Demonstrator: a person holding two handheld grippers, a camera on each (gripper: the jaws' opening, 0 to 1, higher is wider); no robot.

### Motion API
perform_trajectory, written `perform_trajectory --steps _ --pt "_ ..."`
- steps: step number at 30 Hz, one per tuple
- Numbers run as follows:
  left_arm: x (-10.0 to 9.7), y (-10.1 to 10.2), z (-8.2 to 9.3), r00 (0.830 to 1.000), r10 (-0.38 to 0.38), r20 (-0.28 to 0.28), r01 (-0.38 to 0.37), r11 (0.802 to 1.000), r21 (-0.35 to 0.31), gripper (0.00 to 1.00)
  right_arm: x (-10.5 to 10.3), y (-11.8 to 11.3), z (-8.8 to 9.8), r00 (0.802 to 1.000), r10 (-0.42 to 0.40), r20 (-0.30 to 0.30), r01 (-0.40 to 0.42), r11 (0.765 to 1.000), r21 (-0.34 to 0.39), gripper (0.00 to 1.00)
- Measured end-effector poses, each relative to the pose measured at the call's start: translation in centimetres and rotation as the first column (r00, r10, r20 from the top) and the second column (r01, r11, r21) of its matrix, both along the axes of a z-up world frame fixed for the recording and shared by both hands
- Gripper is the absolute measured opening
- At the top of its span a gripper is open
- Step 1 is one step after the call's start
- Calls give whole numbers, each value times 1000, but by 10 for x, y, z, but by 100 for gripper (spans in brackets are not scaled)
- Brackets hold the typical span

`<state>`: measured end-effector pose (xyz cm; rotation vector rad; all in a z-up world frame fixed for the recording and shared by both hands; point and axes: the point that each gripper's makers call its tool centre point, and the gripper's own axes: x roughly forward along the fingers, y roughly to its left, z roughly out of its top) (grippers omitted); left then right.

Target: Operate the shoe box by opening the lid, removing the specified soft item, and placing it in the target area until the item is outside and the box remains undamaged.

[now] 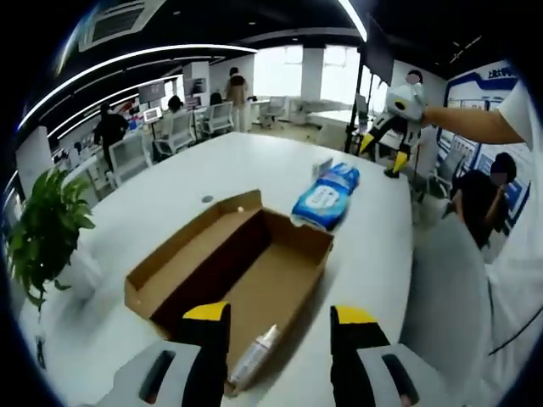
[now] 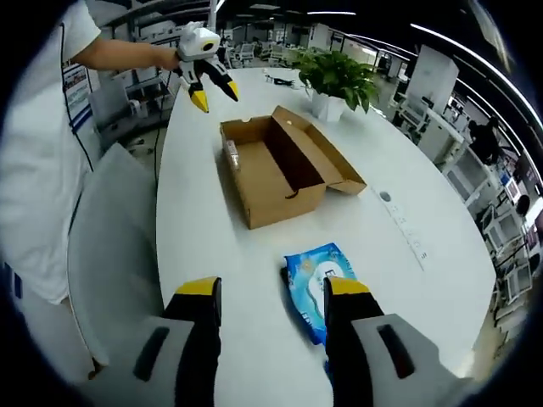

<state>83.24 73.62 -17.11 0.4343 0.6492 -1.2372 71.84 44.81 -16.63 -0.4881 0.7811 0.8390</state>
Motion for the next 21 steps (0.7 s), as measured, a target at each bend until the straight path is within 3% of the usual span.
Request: perform_trajectory --steps 5,6,14,18,21 --pt "6 14 -1 1000 -28 -5 28 1000 -9 48 -3 23 -2 1000 -23 -11 23 1000 1 45" --pt "14 21 -3 999 -33 -7 33 999 -8 48 -2 27 -2 1000 -27 -12 27 1000 0 45" --pt "24 31 -13 996 -92 -11 92 996 19 47 9 60 -1 999 -45 -10 46 998 34 43" --pt "18 30 -17 991 -130 -22 131 991 37 47 12 71 -4 999 -48 -14 49 998 46 43" --pt "28 31 -28 986 -165 -33 167 985 51 46 12 78 -7 998 -54 -21 55 997 50 43"
